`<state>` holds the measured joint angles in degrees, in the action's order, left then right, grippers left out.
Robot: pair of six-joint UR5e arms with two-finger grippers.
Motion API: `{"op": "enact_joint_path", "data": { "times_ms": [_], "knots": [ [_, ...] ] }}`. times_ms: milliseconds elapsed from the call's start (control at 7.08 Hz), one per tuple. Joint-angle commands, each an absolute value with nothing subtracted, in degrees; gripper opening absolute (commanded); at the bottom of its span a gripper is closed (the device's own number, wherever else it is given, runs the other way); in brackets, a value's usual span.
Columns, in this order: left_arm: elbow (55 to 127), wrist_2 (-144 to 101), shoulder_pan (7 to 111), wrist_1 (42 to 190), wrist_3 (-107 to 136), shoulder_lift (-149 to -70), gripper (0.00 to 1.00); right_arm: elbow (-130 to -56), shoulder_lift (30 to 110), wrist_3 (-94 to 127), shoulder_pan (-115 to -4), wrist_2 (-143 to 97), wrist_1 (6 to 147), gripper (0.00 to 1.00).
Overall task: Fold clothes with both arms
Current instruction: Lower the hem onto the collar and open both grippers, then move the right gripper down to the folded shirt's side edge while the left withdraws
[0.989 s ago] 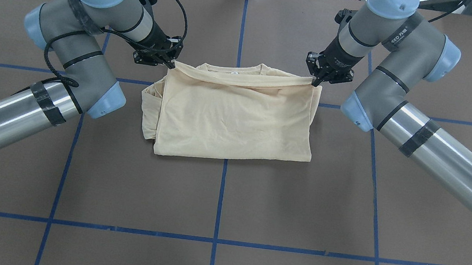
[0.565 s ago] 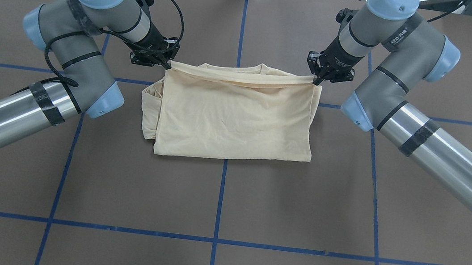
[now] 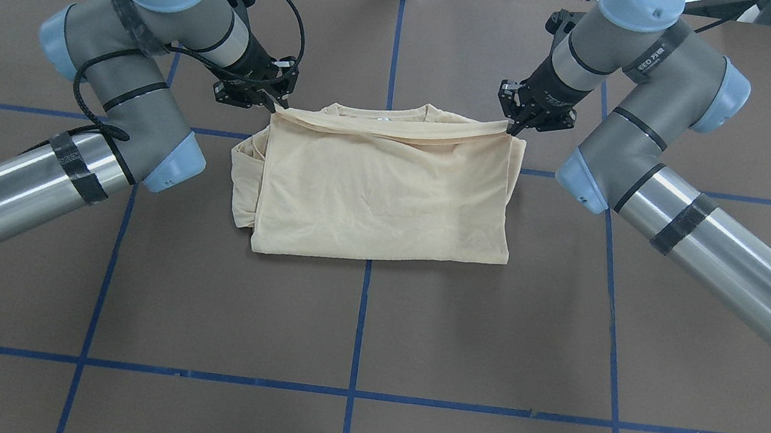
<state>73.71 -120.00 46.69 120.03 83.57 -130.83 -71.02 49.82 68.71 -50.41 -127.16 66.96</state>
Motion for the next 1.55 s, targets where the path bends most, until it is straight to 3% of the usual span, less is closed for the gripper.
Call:
{"op": "enact_joint_path", "data": {
  "times_ms": [0, 283, 424, 848, 1130, 1413],
  "knots": [
    [75.4, -119.9, 47.7, 119.9, 83.4, -130.4, 0.99, -71.0, 49.9, 68.8, -50.4, -126.7, 67.0, 0.99],
    [81.6, -120.0, 48.6, 119.8, 83.4, -127.4, 0.99, -74.5, 51.1, 69.3, -50.6, -127.0, 66.9, 0.99],
    [86.4, -119.9, 48.8, 119.7, 83.4, -124.5, 0.99, -79.8, 54.5, 69.6, -50.5, -127.1, 66.8, 0.99],
    [91.0, -119.7, 49.1, 119.8, 83.5, -122.7, 0.99, -95.2, 65.9, 75.1, -40.7, -120.4, 66.9, 0.99],
    [91.4, -119.7, 49.0, 119.8, 83.5, -122.7, 1.00, -96.4, 66.9, 79.4, -33.2, -111.5, 67.1, 0.99],
    [91.6, -119.7, 49.0, 119.8, 83.5, -122.7, 1.00, -96.1, 68.6, 79.4, -32.7, -110.7, 67.5, 0.99]
  ]
}}
